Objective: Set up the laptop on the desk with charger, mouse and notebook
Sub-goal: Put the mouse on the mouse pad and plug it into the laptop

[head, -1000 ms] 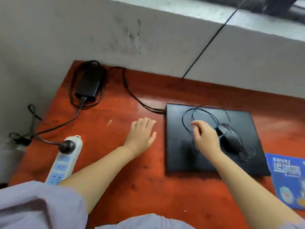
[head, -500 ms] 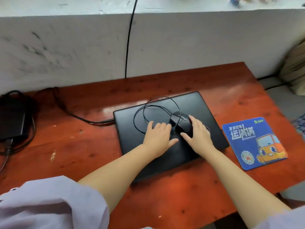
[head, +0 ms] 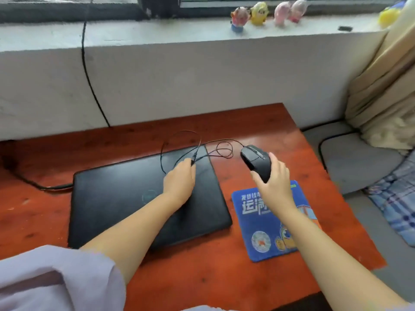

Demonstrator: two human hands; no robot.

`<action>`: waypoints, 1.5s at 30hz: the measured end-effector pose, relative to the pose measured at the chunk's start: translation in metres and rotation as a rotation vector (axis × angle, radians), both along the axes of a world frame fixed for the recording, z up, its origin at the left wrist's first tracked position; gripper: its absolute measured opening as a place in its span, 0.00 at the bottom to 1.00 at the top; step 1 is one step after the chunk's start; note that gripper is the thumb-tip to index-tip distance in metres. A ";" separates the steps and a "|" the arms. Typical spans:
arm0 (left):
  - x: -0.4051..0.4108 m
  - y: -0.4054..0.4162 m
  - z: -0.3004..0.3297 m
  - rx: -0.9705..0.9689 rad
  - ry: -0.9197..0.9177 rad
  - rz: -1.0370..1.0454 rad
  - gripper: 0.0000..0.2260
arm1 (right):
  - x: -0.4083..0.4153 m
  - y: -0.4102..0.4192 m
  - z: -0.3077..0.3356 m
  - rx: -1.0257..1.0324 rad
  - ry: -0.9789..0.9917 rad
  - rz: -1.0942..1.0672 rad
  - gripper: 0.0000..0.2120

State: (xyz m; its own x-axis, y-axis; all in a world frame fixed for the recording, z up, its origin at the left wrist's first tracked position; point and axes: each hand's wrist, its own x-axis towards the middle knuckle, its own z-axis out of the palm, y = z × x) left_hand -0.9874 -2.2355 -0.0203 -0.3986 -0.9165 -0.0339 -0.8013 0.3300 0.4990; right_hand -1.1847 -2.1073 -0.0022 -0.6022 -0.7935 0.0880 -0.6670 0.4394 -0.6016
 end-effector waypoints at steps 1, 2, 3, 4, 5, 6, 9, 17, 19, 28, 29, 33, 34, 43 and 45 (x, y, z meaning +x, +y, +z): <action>-0.022 -0.004 0.012 0.009 0.084 0.012 0.10 | -0.016 0.016 -0.001 0.020 -0.017 -0.062 0.32; -0.045 -0.007 0.023 0.001 0.163 0.010 0.10 | -0.029 0.033 -0.004 0.057 -0.029 -0.111 0.32; -0.066 -0.010 0.033 -0.022 0.228 -0.011 0.10 | -0.039 0.050 -0.010 0.104 -0.037 -0.147 0.33; -0.086 -0.011 0.042 -0.046 0.276 -0.047 0.10 | -0.046 0.065 -0.017 0.152 -0.041 -0.175 0.33; -0.104 -0.010 0.050 -0.069 0.310 -0.087 0.09 | -0.049 0.078 -0.024 0.198 -0.043 -0.198 0.33; -0.120 -0.008 0.056 -0.090 0.333 -0.128 0.09 | -0.048 0.089 -0.032 0.239 -0.040 -0.216 0.33; -0.154 0.001 0.063 -0.163 0.344 -0.239 0.08 | -0.038 0.106 -0.052 0.348 0.005 -0.244 0.32; -0.174 0.000 0.079 -0.297 0.321 -0.429 0.08 | -0.044 0.080 -0.036 0.415 -0.009 -0.167 0.35; -0.171 -0.006 0.087 -0.245 0.270 -0.504 0.08 | -0.052 0.060 -0.005 0.067 -0.164 -0.147 0.21; -0.128 -0.020 0.088 0.134 0.124 -0.595 0.14 | -0.056 -0.030 0.054 -0.198 0.227 0.369 0.12; -0.123 -0.022 0.085 0.161 0.132 -0.577 0.14 | -0.055 -0.034 0.049 -0.185 0.209 0.409 0.10; -0.103 -0.037 0.066 0.256 0.204 -0.394 0.16 | -0.050 -0.046 0.040 -0.219 0.048 0.417 0.09; -0.097 -0.043 0.060 0.286 0.236 -0.316 0.17 | -0.050 -0.048 0.040 -0.238 -0.008 0.401 0.09; -0.074 -0.093 -0.020 0.170 -0.319 -0.087 0.16 | -0.052 -0.058 0.043 -0.353 -0.675 0.393 0.12; -0.079 -0.095 -0.031 0.158 -0.356 -0.082 0.18 | -0.054 -0.061 0.040 -0.353 -0.683 0.384 0.12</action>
